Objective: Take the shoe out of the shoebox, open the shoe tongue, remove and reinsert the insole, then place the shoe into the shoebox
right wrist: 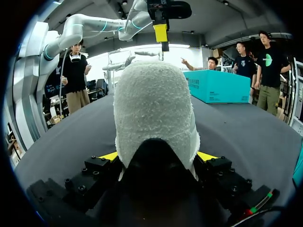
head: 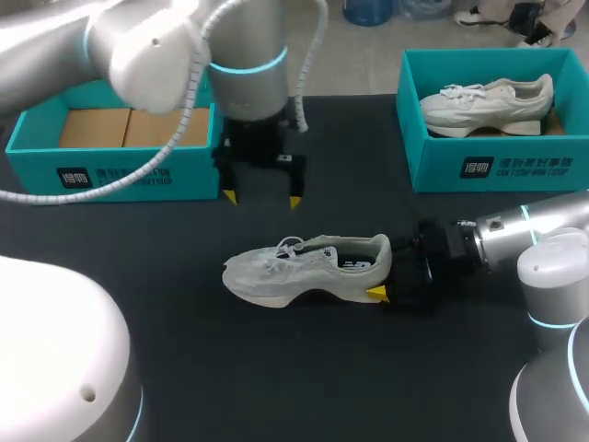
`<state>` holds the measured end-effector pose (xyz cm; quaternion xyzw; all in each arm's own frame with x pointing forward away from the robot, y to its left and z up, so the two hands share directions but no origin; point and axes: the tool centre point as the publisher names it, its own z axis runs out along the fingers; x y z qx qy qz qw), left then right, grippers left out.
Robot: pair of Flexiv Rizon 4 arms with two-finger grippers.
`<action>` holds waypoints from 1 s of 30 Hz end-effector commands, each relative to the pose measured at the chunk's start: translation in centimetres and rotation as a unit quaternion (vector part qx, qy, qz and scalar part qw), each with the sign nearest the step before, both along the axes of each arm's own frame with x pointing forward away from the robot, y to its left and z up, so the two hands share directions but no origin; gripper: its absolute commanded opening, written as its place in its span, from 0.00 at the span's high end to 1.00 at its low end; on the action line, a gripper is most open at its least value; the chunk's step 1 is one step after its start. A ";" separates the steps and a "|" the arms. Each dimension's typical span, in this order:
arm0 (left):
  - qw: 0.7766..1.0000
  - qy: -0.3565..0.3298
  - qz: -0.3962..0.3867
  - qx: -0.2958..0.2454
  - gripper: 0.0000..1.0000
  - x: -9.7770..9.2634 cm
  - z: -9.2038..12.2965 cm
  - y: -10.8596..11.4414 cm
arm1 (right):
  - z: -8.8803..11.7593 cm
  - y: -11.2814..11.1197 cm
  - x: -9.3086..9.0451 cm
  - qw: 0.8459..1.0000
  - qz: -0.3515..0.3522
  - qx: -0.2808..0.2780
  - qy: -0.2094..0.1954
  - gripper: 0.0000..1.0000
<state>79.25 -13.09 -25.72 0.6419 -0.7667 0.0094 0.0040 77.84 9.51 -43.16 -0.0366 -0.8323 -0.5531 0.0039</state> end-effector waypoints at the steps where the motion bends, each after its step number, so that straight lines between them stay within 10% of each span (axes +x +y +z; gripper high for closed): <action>1: 0.998 0.017 0.002 0.055 0.00 0.0 -1.3 -4.0 | -0.4 0.2 -0.1 1.000 -0.001 -0.001 0.000 1.00; 30: 0.990 -0.043 0.062 0.116 0.00 -3.2 -6.8 -7.7 | -0.4 0.2 -0.1 1.000 -0.001 -0.001 0.000 1.00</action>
